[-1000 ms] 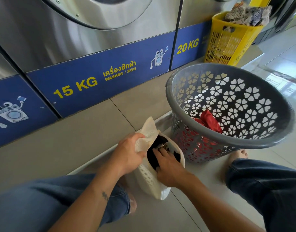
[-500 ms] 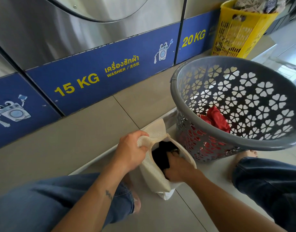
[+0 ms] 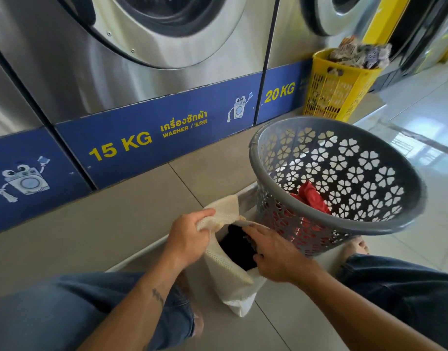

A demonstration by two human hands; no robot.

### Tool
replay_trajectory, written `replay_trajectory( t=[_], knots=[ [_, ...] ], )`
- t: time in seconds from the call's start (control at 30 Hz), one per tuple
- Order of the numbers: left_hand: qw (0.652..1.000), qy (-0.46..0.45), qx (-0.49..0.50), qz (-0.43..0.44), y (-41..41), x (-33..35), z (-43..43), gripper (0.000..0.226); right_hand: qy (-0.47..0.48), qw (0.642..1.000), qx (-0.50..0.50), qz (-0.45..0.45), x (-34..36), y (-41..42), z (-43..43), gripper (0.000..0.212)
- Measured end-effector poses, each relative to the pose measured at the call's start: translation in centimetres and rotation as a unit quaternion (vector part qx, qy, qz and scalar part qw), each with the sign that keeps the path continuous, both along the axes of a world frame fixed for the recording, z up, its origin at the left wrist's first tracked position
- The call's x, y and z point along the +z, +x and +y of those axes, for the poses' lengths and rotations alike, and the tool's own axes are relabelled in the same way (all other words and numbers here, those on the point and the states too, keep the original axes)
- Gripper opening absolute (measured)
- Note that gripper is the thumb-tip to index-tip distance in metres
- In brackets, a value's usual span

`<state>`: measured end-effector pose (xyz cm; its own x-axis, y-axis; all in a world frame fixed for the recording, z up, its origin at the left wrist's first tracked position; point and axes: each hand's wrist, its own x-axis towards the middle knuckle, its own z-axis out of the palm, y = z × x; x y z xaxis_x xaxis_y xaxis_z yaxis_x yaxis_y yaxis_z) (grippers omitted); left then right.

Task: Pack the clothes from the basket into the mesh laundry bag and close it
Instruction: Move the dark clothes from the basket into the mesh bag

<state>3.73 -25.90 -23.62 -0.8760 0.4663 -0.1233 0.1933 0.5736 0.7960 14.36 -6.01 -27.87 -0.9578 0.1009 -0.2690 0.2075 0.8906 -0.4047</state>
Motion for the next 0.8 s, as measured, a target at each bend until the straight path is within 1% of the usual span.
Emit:
replay_trajectory(
  t=[0.1,0.2,0.4,0.5,0.57,0.63,0.7,0.8],
  knots=[
    [0.998,0.014,0.056,0.014,0.3,0.3,-0.4,0.046,0.013,0.999,0.000,0.041,0.9,0.4,-0.4,0.067],
    [0.995,0.021,0.088,0.028,0.3,0.3,-0.8,0.046,0.009,0.997,0.007,0.074,2.3,0.5,-0.6,0.065],
    [0.994,0.009,0.110,0.000,0.2,0.6,-1.1,0.050,-0.048,0.986,0.063,0.148,7.0,0.3,-1.0,0.055],
    [0.995,0.006,0.104,-0.005,0.2,0.6,-0.6,0.051,-0.085,0.974,0.044,0.205,10.2,-0.2,0.1,0.055],
    [0.995,0.001,0.095,-0.002,0.1,0.6,-0.2,0.050,-0.106,0.963,0.014,0.248,11.9,-0.9,1.7,0.053],
    [0.996,-0.001,0.088,-0.007,0.0,0.6,0.3,0.050,-0.095,0.958,-0.025,0.269,12.8,-2.0,3.9,0.051],
    [0.996,-0.003,0.085,-0.013,-0.2,0.5,1.0,0.050,-0.057,0.968,-0.062,0.237,12.7,-3.3,6.4,0.055],
    [0.997,-0.006,0.074,-0.013,-0.6,0.3,2.3,0.050,-0.004,0.991,-0.080,0.104,11.0,-5.4,10.0,0.071]
  ],
)
